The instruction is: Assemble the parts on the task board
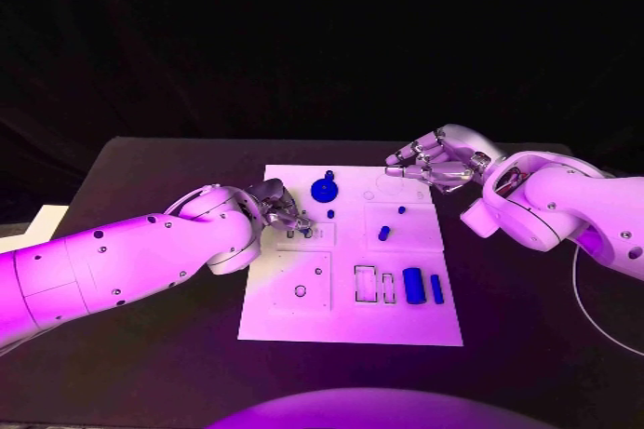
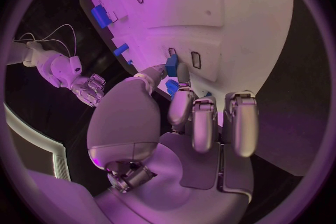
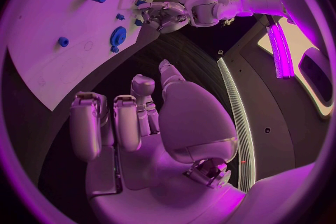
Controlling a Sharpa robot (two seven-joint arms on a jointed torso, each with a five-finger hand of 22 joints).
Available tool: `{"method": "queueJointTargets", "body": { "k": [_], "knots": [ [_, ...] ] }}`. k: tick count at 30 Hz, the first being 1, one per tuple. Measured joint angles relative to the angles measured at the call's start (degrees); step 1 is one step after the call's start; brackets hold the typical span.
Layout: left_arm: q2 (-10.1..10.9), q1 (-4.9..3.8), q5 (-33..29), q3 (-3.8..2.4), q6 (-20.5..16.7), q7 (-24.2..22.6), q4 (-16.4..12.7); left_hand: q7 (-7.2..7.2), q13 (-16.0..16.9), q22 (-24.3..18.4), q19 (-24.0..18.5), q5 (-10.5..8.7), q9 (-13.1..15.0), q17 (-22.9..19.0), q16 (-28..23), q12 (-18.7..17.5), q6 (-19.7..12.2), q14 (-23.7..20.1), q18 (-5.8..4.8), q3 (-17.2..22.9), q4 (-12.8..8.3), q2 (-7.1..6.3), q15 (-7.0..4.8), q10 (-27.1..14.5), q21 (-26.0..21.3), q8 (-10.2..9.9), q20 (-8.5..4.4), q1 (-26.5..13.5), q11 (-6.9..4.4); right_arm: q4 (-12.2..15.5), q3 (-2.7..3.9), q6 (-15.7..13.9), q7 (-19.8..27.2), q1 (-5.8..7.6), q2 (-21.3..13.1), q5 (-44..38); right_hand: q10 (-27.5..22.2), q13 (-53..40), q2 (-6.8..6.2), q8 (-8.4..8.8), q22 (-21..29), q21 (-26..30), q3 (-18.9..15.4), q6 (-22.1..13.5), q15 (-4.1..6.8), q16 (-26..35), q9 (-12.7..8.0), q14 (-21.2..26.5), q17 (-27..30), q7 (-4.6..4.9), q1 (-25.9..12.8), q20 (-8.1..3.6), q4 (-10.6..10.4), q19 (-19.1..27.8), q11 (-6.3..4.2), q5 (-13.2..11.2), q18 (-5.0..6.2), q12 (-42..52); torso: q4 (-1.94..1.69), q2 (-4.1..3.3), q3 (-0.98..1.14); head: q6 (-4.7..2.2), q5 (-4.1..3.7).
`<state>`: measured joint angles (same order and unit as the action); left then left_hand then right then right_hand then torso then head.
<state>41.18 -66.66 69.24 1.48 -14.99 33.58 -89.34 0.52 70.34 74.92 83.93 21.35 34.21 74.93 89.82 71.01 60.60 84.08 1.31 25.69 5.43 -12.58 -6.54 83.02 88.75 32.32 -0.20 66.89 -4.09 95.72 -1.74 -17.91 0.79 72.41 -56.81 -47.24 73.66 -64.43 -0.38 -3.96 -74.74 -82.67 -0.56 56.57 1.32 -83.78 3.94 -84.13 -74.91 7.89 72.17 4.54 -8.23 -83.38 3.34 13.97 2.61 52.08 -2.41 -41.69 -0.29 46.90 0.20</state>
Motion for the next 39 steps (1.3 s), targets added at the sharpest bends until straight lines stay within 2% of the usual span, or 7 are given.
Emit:
{"method": "queueJointTargets", "body": {
  "k": [39],
  "knots": [
    [-0.15,0.13,0.51,0.02,1.63,0.36,-0.44,0.08,0.12,-0.01,0.0,-0.12,0.02,-0.02,0.0,0.0,0.1,0.0,0.0,-0.26,-0.05,-0.01,0.0,0.0,0.0,-0.01,0.0,-0.03,0.01,-0.27,0.0,0.49,0.14,-0.15,0.24,0.09,0.0,0.0,0.0,0.0,0.0,0.0,0.01,0.0,0.0,0.0,-0.02,0.0,-0.03,0.0,0.0,0.0,0.01,0.0,0.0,-0.01,0.0,0.0,0.03,0.02,0.07,0.26,0.26]
  ]
}}
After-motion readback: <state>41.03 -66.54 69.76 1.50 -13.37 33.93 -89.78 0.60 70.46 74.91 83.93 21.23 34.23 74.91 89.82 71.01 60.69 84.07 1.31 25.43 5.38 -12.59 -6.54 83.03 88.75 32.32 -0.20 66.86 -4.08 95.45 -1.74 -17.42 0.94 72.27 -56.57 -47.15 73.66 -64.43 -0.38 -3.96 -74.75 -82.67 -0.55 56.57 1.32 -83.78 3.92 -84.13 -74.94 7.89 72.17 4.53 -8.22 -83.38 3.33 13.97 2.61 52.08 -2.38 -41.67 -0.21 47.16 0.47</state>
